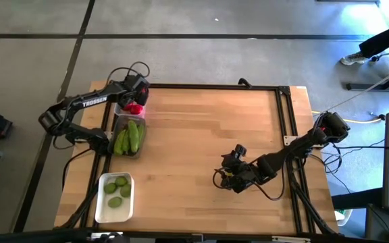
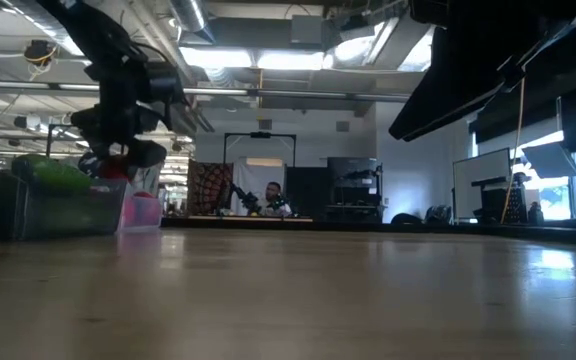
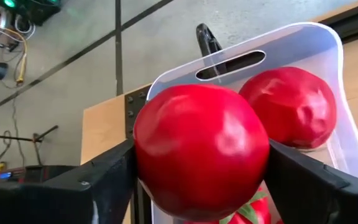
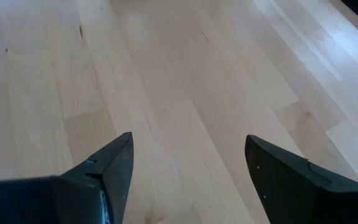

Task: Sort produce into baskets
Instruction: Put the tomato into the transparent bin, then return to Home Position

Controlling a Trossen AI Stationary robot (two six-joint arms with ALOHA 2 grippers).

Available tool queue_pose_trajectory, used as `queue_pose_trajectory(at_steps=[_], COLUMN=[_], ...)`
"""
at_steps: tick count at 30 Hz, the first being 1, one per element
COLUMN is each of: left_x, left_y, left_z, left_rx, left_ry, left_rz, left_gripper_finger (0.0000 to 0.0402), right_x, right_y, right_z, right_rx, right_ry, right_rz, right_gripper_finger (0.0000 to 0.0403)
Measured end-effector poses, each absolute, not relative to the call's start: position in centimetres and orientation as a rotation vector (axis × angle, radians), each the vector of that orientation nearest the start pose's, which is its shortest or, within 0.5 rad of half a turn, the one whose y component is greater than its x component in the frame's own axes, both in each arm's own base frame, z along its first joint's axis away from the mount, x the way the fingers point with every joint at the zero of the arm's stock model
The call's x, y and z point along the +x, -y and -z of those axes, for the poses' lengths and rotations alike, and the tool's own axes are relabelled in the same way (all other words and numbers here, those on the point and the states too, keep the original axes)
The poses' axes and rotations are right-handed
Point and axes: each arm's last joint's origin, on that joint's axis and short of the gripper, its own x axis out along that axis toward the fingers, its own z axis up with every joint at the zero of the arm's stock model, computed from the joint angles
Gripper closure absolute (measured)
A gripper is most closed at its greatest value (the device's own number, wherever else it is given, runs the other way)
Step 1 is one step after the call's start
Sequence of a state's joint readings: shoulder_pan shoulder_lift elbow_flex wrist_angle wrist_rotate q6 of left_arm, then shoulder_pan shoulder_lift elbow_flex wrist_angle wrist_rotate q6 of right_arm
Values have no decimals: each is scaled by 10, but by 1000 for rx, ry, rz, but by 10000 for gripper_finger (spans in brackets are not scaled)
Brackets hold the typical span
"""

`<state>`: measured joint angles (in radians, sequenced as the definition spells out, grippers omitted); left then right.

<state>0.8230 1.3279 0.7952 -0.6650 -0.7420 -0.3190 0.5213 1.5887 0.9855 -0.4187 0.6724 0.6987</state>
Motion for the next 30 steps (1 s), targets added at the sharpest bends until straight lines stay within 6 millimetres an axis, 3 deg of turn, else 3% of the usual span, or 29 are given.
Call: queue_pose_trajectory(at_steps=[7,16,24,30], left_x=[144,145,161,176], left_y=[-182,-180,-160,-129], left_z=[-201,-211,-244,-267], left_rx=[-255,-263,-255,-237], left_ry=[-1112,-1168,-1071,-930], left_rz=[-1563,-1525,-1363,-1034], left_gripper_finger=[47,42,88,154], right_x=[276,276,276,276], right_y=[-138,-138,-138,-138], right_z=[-201,-201,-201,-201], right_rx=[80,80,84,83], right_ry=[-739,-738,-734,-735], right_rz=[413,413,413,413], right_gripper_finger=[134,134,134,134])
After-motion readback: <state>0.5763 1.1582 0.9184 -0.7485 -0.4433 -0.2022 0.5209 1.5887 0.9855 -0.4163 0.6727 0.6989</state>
